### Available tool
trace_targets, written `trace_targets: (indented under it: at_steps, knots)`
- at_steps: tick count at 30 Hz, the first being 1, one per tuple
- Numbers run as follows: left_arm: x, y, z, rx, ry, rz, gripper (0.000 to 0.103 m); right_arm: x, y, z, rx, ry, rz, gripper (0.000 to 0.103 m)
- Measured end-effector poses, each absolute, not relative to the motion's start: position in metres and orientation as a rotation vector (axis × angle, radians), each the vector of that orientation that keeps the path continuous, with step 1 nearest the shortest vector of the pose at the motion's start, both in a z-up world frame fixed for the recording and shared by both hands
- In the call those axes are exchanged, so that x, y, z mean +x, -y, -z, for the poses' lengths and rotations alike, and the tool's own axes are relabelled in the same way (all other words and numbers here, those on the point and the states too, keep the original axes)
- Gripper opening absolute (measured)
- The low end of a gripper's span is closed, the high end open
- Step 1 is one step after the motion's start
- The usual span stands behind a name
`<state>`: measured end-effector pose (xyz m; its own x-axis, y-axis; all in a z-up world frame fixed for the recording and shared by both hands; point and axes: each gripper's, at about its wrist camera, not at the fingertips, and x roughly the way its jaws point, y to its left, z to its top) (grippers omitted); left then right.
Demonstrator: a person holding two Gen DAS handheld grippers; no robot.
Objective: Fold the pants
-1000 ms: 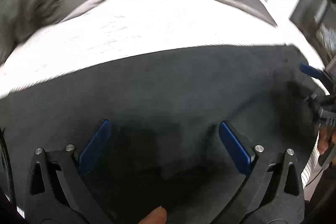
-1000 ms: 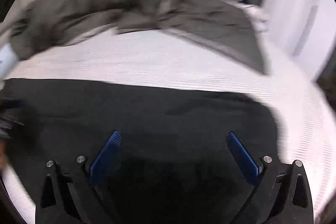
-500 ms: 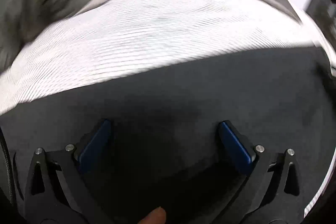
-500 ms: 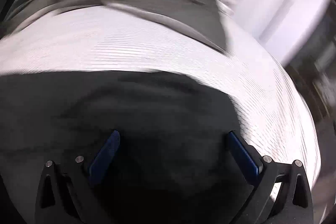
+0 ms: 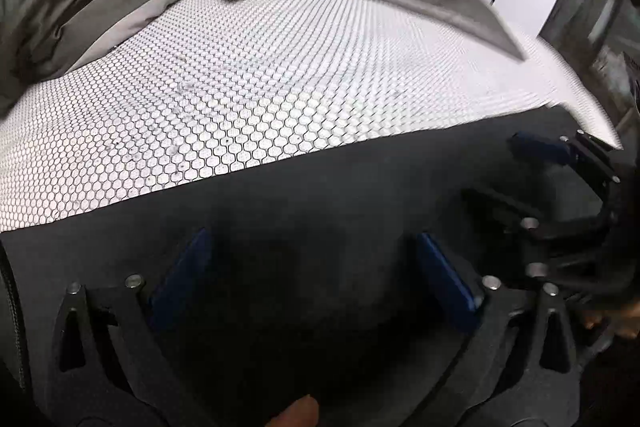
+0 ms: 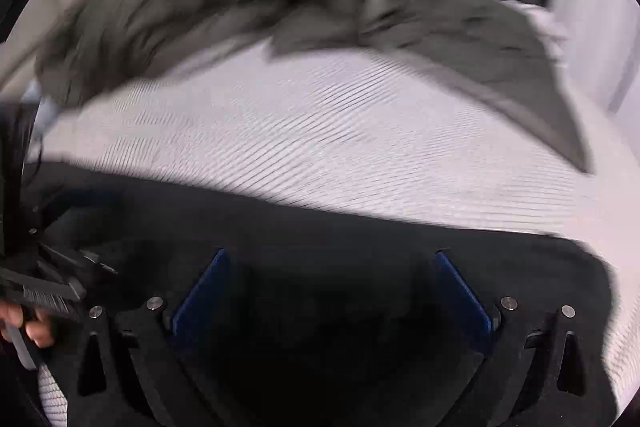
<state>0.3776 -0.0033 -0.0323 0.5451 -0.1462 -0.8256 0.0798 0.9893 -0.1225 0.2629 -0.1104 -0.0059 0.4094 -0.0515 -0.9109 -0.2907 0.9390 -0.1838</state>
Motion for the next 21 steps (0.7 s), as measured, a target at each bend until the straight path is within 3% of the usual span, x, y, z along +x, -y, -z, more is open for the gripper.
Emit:
trace_targets:
  at_steps: [2,7,10,14,21]
  knots:
    - [0.380,-0.001,0.039,-0.065,-1.004,0.127,0.102,0.267,0.114,0.022,-0.384,-1.187,-0.125,0.076]
    - [0.372,-0.040,0.040,-0.059,-1.000,0.020,0.102,0.264,0.198,0.003,-0.393,-1.132,0.243,0.077]
    - [0.370,-0.085,0.043,-0.101,-1.000,-0.099,0.102,0.260,0.258,-0.003,-0.197,-1.140,0.321,0.076]
    - [0.362,-0.126,0.040,-0.188,-0.995,-0.179,0.102,0.253,0.230,-0.008,-0.342,-1.100,0.292,0.082]
    - [0.316,-0.159,0.027,-0.243,-0.972,-0.108,0.102,0.226,0.194,-0.026,-0.377,-1.110,0.099,0.083]
